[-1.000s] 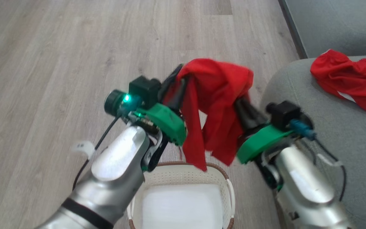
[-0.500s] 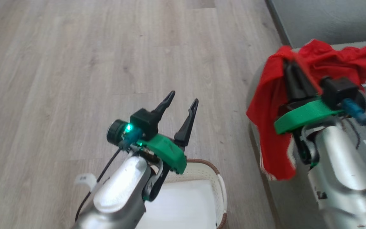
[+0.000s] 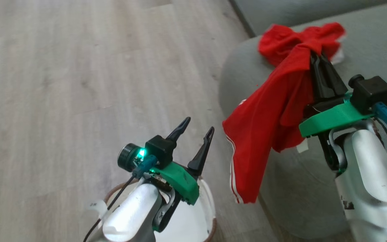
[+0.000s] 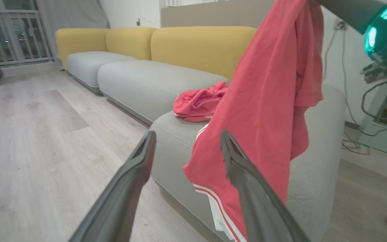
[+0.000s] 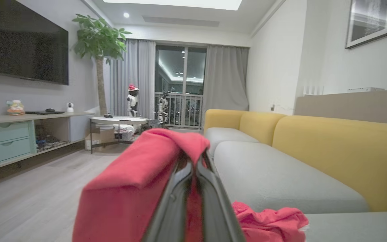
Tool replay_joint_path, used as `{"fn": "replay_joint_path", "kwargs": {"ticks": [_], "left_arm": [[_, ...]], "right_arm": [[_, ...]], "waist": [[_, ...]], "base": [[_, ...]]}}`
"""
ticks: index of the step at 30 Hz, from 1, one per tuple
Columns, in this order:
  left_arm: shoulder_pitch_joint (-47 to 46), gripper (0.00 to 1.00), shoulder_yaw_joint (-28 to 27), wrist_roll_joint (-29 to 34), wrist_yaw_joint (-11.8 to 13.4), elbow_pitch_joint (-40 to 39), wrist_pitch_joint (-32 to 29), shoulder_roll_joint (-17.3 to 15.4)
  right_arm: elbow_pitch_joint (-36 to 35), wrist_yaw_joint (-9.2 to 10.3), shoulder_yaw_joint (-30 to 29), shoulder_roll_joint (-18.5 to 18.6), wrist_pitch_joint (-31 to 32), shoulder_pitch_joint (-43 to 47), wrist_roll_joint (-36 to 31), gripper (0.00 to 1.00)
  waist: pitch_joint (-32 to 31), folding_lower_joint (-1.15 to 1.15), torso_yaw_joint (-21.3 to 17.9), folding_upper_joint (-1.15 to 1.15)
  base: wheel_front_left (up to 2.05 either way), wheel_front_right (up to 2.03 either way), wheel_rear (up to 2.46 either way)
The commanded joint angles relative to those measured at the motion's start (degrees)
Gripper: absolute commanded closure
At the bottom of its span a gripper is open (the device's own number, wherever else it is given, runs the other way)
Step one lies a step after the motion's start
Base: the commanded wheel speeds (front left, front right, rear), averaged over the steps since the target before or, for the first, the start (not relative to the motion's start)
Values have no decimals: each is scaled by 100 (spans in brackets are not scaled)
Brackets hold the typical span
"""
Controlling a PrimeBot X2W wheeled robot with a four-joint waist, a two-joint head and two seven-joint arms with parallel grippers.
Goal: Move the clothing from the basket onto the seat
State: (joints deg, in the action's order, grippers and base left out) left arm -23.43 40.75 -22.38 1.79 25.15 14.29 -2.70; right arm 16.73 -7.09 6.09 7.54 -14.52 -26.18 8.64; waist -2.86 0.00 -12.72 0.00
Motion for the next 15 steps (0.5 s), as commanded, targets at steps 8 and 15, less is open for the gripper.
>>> {"fn": "replay_joint_path", "kwargs": {"ticks": [8,15], "left_arm": [[-121,0,-3,7,-7,-64,71,-20],[-153,0,153,-65,40,-68,71,-19]], "right_arm": [[-365,-40,222,130,119,-333,49,100],[-303,-40,239,264,207,-460,199,100]], "waist": [[187,0,-758,0],[289,0,-821,0]], "base": [[0,0,0],[0,0,0]]}}
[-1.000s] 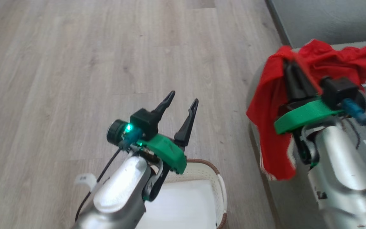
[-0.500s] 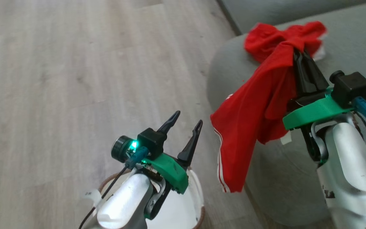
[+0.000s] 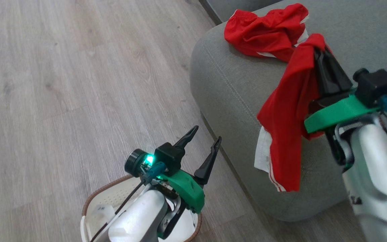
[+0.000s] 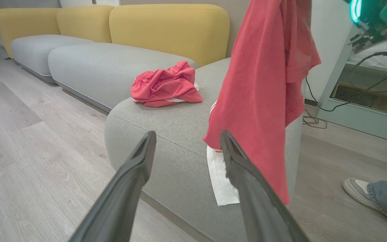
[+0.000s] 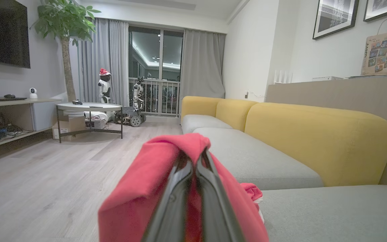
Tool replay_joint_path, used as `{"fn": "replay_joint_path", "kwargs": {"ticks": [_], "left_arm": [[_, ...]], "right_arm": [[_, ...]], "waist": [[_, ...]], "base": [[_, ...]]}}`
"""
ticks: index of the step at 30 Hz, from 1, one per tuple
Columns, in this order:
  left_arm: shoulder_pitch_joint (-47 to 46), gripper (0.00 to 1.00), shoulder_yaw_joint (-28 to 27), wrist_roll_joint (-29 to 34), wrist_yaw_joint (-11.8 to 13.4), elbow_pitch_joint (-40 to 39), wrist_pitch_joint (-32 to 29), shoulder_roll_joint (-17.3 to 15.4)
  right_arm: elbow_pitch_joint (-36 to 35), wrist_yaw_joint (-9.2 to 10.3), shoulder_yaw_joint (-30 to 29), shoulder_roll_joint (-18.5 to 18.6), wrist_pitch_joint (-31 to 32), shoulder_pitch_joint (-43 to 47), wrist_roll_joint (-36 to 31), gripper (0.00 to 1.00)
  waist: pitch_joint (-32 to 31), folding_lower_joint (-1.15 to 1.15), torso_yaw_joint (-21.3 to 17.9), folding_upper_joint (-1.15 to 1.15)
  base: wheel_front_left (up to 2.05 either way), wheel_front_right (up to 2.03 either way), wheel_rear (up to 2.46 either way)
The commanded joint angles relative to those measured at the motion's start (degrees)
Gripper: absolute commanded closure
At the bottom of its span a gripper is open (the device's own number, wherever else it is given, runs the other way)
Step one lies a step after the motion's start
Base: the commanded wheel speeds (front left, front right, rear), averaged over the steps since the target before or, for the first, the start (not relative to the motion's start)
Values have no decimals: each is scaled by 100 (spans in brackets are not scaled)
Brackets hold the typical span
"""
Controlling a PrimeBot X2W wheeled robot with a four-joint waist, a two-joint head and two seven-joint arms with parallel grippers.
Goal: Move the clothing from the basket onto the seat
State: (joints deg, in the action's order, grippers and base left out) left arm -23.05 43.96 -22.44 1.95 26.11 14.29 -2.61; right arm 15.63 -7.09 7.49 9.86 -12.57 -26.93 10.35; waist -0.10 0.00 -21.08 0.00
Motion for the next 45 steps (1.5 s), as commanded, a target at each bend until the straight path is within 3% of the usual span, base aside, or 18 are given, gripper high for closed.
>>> {"fn": "replay_joint_path", "kwargs": {"ticks": [1,11,20,30,39,45], "left_arm": [[-202,0,-150,-64,21,-164,71,-28],[-387,0,-166,43,61,-216,71,-27],[-681,0,-349,402,46,-453,71,-109],[-1043,0,-317,820,-69,-833,71,-205],[-1323,0,-83,1010,-191,-815,63,-207],[-1488,0,-36,1084,-202,-812,16,-284]], "right_arm": [[-156,-40,129,88,32,-446,17,100],[488,-40,437,734,197,-1833,123,100],[1352,-40,190,1407,377,-3522,50,100],[2926,-40,-4,2180,683,-4597,-934,100],[3826,-40,-799,2329,473,-4727,-1787,100],[4226,-40,-1579,2075,281,-4541,-2353,100]], "waist": [[31,0,35,0],[444,0,529,0],[1230,0,1061,0],[2150,0,1544,0],[2609,0,1839,0],[2883,0,1911,0]], "base": [[0,0,0],[0,0,0],[0,0,0],[0,0,0],[0,0,0],[0,0,0]]}}
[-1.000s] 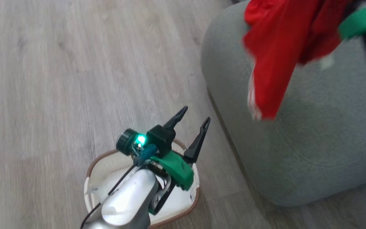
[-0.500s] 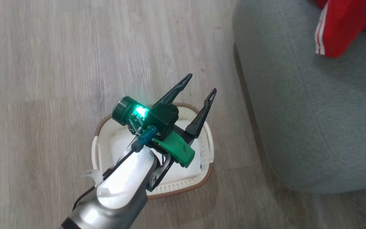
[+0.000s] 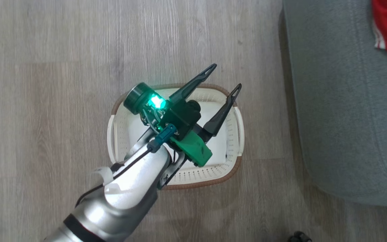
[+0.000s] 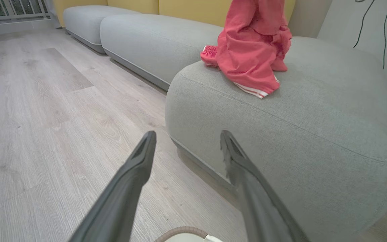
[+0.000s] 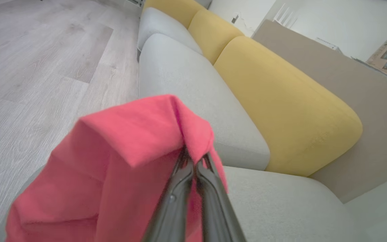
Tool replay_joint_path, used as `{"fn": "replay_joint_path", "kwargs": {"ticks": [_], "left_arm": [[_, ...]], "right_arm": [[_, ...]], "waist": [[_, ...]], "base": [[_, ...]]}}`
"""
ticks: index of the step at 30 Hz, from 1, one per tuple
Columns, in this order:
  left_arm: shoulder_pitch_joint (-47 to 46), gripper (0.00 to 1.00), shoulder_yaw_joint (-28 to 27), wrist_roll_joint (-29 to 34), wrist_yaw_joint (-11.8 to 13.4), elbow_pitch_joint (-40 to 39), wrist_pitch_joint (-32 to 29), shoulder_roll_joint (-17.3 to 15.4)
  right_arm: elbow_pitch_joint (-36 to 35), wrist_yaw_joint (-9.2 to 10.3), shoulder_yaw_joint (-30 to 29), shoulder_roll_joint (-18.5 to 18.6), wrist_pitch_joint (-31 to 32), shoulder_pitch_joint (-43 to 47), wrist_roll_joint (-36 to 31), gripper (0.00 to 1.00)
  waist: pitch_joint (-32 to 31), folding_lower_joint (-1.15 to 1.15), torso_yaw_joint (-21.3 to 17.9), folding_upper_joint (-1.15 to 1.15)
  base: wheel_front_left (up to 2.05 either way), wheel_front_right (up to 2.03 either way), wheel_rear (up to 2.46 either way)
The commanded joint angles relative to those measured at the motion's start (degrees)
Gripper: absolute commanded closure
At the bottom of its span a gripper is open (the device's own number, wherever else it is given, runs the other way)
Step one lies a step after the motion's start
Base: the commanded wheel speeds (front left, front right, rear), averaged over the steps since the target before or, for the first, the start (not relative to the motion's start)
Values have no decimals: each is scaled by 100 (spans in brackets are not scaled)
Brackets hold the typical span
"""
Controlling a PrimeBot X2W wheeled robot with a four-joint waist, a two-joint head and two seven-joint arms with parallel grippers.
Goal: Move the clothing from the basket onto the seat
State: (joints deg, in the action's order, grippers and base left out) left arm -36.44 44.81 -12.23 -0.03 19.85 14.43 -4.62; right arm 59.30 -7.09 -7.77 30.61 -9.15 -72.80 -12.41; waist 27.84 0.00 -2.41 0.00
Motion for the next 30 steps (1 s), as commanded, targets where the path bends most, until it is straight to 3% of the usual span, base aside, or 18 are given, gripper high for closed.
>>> {"fn": "replay_joint_path", "kwargs": {"ticks": [1,12,15,24,30], "left_arm": [[-171,0,-120,74,3,-199,-11,-100],[-199,0,-82,137,94,-371,-185,-323],[-182,0,-78,124,114,-387,-220,-366],[-56,0,-185,27,263,-450,-188,-502],[136,0,-327,-190,366,-400,-127,-497]], "right_arm": [[-100,-40,-145,-45,-84,78,-192,100],[148,-40,-903,-512,-229,432,-1240,100],[196,-40,-1081,-636,-302,470,-1371,0],[615,-40,-989,-1103,-492,516,-1550,0],[806,-40,-455,-1242,-577,530,-1456,0]], "waist": [[141,0,50,0],[401,0,-99,0],[377,0,-184,0],[39,0,-670,0],[-421,0,-899,0]], "base": [[0,0,0],[0,0,0],[0,0,0],[0,0,0],[0,0,0]]}}
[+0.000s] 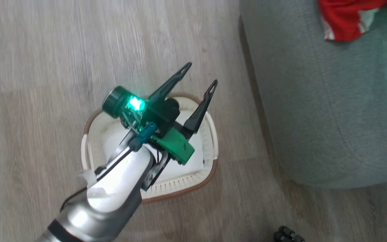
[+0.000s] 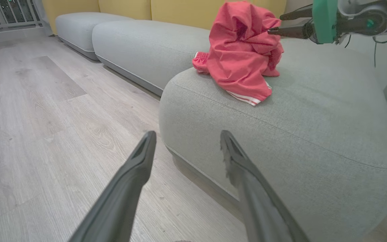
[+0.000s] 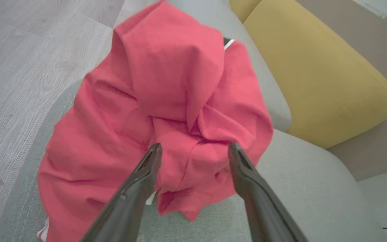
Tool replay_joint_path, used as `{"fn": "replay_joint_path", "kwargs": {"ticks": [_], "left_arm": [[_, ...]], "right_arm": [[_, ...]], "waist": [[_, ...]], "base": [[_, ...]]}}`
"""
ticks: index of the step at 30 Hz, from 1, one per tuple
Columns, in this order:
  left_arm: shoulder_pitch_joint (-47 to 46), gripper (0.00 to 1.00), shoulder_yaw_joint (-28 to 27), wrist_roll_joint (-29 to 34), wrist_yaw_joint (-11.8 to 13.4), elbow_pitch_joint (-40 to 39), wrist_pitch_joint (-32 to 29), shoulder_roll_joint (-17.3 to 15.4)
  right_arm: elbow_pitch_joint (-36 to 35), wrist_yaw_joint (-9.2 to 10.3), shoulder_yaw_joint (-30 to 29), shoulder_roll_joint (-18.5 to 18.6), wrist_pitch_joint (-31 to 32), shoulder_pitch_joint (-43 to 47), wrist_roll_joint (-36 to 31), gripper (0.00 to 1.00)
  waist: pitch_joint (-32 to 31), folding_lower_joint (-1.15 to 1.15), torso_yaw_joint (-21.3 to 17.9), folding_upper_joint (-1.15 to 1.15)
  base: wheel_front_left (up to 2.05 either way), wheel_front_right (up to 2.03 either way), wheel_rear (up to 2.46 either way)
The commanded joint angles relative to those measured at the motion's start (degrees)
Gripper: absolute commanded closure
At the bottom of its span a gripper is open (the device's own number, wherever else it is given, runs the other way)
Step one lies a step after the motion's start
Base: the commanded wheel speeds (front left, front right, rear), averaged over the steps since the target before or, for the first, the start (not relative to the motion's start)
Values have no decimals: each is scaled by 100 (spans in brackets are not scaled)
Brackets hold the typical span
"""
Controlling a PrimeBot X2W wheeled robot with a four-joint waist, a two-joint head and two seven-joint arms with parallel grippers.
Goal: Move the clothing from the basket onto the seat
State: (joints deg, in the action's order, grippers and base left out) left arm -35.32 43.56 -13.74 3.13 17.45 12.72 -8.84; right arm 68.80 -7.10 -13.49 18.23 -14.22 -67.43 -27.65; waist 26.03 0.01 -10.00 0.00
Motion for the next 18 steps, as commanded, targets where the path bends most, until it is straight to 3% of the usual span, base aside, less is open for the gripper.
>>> {"fn": "replay_joint_path", "kwargs": {"ticks": [1,7,14,18], "left_arm": [[58,0,-242,-84,79,-150,60,-69],[283,0,-444,-295,220,-6,140,-38],[820,0,-819,-600,453,167,210,-55],[1270,0,-1098,-760,622,171,223,-136]], "right_arm": [[-176,-39,220,-32,-72,-23,128,0],[-472,-39,734,-185,-76,77,702,0],[-932,-39,1433,-226,-77,686,1731,0],[-1396,-39,1398,-283,-77,1272,2595,0]], "waist": [[-317,-1,-156,0],[-826,-1,-140,0],[-1581,-1,164,0],[-1971,-1,433,0]], "base": [[0,0,0],[0,0,0],[0,0,0],[0,0,0]]}}
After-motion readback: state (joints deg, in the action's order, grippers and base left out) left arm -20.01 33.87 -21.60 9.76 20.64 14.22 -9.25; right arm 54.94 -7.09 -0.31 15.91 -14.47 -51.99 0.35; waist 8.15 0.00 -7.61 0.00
